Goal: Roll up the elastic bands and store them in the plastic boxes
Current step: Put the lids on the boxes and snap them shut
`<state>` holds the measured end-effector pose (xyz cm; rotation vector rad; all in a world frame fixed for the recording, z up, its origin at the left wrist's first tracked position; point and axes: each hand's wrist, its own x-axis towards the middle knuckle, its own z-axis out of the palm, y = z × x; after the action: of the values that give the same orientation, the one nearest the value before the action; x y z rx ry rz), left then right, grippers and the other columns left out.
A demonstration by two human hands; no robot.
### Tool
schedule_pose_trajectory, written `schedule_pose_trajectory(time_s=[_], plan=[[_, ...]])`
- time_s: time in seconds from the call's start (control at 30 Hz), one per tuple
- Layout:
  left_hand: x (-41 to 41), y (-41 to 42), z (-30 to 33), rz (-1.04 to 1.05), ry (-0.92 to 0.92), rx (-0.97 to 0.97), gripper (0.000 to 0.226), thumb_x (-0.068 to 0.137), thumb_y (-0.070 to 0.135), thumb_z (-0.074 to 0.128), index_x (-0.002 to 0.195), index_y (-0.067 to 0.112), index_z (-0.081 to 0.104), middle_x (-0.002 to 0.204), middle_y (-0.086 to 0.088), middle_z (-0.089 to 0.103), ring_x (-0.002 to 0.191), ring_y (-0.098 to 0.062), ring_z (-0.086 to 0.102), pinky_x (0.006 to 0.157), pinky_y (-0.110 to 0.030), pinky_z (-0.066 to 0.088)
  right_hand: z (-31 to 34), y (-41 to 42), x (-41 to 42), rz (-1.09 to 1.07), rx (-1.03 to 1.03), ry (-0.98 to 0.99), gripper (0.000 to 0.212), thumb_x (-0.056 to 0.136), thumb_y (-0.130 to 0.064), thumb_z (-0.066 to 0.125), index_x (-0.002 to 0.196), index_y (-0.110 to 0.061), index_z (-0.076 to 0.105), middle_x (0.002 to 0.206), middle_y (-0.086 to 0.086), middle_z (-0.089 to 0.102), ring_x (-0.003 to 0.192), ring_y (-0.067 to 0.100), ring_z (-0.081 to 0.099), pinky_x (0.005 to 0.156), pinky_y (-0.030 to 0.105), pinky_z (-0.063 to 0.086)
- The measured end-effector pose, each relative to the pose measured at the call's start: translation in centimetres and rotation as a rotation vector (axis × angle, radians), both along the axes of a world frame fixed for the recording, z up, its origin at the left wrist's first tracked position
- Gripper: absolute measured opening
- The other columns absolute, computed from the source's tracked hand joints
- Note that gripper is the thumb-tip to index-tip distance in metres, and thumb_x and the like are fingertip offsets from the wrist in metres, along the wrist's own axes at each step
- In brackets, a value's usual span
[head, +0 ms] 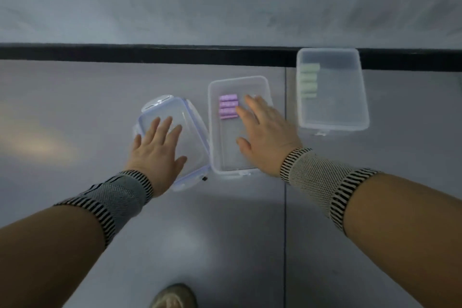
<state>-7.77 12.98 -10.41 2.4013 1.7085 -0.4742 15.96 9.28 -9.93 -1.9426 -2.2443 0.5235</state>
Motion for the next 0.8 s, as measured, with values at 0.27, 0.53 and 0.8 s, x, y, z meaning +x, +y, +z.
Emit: schedule_pose_trajectory(time_s=[0.27,0.53,0.8], plan=[[-10.8,-0.8,-3.4,0.331,-0.108,-0.088,0.071,0.093,0.040,0.048,0.150,0.023,0.009,0.159,0.000,0.006,0.146,-0.021,0.002,0.117,-0.045,0.017,-3.2,0.5,-14.7,0.185,-0.166,0.055,0.071,0.095,-0.040,0.044,0.151,-0.014,0.009,0.160,0.006,-0.005,0.147,0.023,-0.001,0.119,0.037,0.006],[-12.1,-0.5,-7.4,0.313,-0.143,-0.263,0.064,0.097,0.044,0.037,0.150,0.032,0.004,0.157,0.005,0.017,0.146,-0.023,0.001,0.114,-0.045,0.019,-9.4,0.7,-19.1,0.172,-0.353,-0.119,0.076,0.092,-0.046,0.045,0.150,-0.016,0.006,0.159,0.006,-0.009,0.146,0.026,0.001,0.117,0.043,0.013],[-12.3,-1.3,-9.4,0.292,-0.201,-0.279,0.059,0.098,0.041,0.033,0.150,0.029,0.008,0.158,0.010,0.009,0.146,-0.022,-0.005,0.114,-0.051,0.015,-11.4,0.1,-19.6,0.184,-0.320,-0.180,0.073,0.091,-0.046,0.044,0.149,-0.015,0.012,0.159,0.005,0.002,0.144,0.029,0.011,0.115,0.044,0.020]])
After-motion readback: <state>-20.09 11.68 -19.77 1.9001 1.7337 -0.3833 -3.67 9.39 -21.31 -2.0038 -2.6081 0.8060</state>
